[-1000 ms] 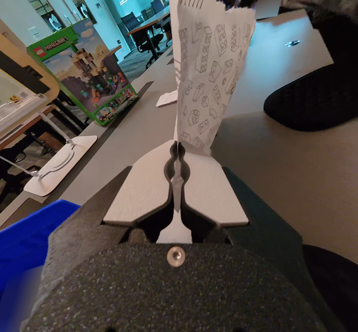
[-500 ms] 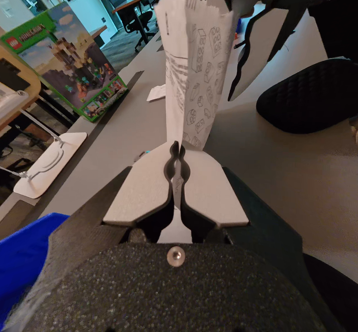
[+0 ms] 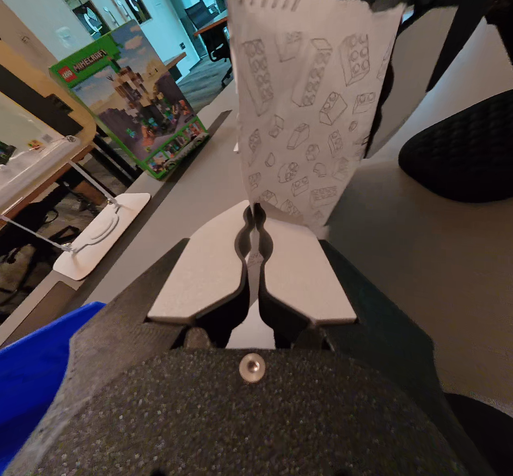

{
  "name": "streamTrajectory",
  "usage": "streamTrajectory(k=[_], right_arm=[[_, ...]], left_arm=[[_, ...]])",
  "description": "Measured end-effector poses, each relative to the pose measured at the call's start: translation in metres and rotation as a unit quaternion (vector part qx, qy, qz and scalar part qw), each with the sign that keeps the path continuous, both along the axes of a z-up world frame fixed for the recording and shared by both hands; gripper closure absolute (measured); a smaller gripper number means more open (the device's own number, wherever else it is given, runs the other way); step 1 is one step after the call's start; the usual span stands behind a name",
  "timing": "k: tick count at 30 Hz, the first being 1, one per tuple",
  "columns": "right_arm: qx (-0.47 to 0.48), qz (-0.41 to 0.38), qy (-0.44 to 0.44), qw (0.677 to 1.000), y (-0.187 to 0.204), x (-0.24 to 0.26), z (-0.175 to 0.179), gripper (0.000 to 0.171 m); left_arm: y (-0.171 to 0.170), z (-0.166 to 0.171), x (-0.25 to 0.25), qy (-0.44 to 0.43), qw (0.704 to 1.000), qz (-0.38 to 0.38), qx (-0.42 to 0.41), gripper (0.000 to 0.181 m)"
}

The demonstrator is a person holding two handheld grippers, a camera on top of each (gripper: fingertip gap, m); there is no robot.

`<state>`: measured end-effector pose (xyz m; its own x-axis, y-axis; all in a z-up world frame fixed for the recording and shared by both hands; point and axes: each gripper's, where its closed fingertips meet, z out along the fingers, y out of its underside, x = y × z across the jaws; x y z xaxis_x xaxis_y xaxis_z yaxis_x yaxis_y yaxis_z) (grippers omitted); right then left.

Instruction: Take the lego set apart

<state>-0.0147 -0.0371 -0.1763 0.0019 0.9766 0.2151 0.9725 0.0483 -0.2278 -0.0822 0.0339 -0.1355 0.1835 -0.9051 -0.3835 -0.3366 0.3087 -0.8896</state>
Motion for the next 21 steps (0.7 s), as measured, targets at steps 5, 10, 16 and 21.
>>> streamTrajectory(k=[5, 10, 16, 21], right_arm=[[0.02, -0.036, -0.013, 0.999, 0.01, 0.012, 0.0, 0.171], [0.133, -0.054, -0.064, 0.988, 0.026, 0.032, 0.019, 0.162], [0.213, -0.05, -0.067, 0.973, 0.032, 0.037, 0.032, 0.171], [0.165, -0.03, -0.006, 0.986, 0.015, 0.02, 0.031, 0.171]], left_arm=[[-0.001, -0.003, 0.003, 0.001, 1.0, 0.005, 0.016, 0.181], [-0.003, 0.016, -0.003, -0.034, 0.999, 0.02, 0.031, 0.181], [0.005, 0.037, -0.014, -0.091, 0.995, 0.047, 0.018, 0.18], [0.017, 0.037, -0.016, -0.105, 0.991, 0.069, 0.053, 0.18]])
